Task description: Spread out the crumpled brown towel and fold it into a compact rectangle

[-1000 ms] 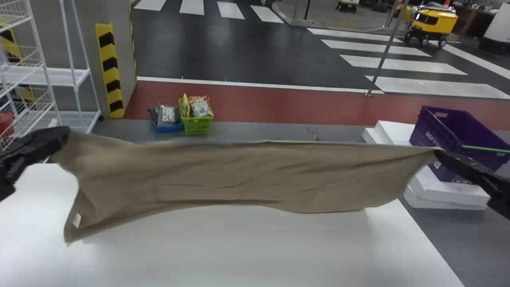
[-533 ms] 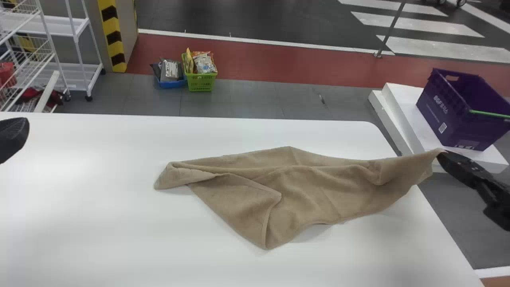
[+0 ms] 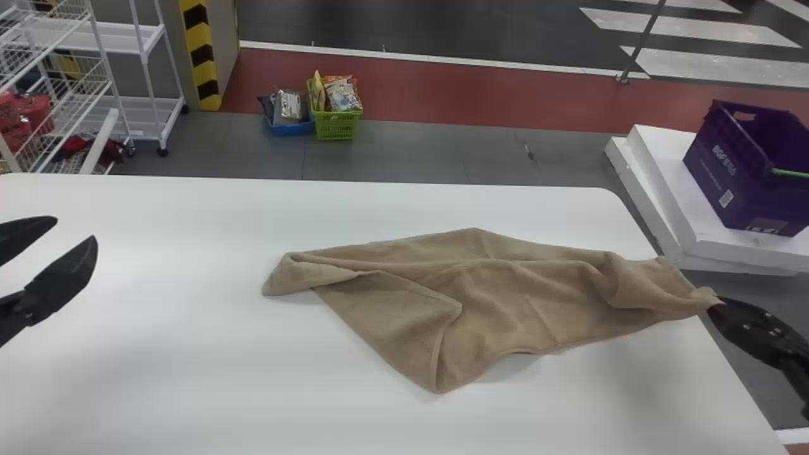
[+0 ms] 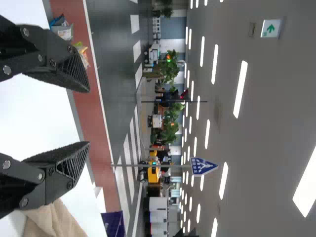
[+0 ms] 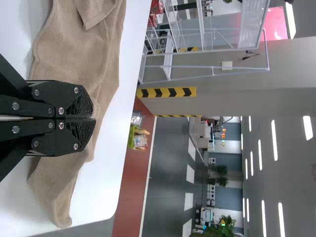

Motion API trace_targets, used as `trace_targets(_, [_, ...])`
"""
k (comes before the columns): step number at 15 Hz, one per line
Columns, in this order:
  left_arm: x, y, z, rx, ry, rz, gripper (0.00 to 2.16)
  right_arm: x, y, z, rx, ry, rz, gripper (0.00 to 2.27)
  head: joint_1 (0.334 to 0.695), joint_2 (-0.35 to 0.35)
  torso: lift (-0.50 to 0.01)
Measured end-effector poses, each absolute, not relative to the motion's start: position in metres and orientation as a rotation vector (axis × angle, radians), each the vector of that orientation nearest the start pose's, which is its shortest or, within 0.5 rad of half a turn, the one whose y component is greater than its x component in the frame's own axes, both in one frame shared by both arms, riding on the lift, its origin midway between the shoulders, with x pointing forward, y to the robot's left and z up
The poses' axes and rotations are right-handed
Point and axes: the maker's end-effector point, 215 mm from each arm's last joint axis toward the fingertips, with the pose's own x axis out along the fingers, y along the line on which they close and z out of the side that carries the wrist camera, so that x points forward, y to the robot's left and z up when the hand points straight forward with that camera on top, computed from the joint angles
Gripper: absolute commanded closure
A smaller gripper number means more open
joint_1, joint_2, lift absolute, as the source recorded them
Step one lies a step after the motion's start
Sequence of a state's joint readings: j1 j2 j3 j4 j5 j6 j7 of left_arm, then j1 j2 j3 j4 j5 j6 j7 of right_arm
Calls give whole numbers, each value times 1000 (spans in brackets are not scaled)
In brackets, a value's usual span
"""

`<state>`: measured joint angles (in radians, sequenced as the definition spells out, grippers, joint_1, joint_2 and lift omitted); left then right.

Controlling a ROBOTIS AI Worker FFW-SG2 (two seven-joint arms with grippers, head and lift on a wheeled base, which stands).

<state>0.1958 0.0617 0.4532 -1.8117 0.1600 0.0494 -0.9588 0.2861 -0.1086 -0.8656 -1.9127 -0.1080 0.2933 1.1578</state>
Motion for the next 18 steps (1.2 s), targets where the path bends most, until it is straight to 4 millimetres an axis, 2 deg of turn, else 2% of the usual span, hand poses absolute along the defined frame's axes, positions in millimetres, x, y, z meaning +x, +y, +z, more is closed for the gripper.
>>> trace_targets(2, [470,281,-319,35,-5,-591,306,372,-488,-318,-54,187,304,1312,695,-253,-127])
trace_targets(3, [470,267,-329,70,27,-617,309,370,-497,-317,-55,188,288,1312,695,-301,-127])
trace_targets(5, [471,236,-349,155,83,-664,309,370,-508,-316,-50,186,263,1312,695,-344,-127])
trace_targets(9, [482,175,-373,296,140,-720,309,371,-522,-324,-36,203,224,1312,695,-350,-127])
trace_targets(10, [483,167,-376,306,144,-729,309,370,-525,-328,-35,213,215,1224,695,-350,-127])
trace_targets(11, [483,165,-378,307,147,-733,309,367,-530,-331,-36,223,204,1035,695,-350,-127])
trace_targets(13, [483,168,-382,301,153,-733,309,355,-548,-345,-66,291,166,1035,695,-350,-127])
trace_targets(16, [481,176,-384,301,154,-730,309,342,-575,-379,-134,435,99,1021,695,-350,-127])
trace_targets(18, [480,176,-384,307,145,-733,309,338,-605,-401,-165,529,9,296,695,-350,-127])
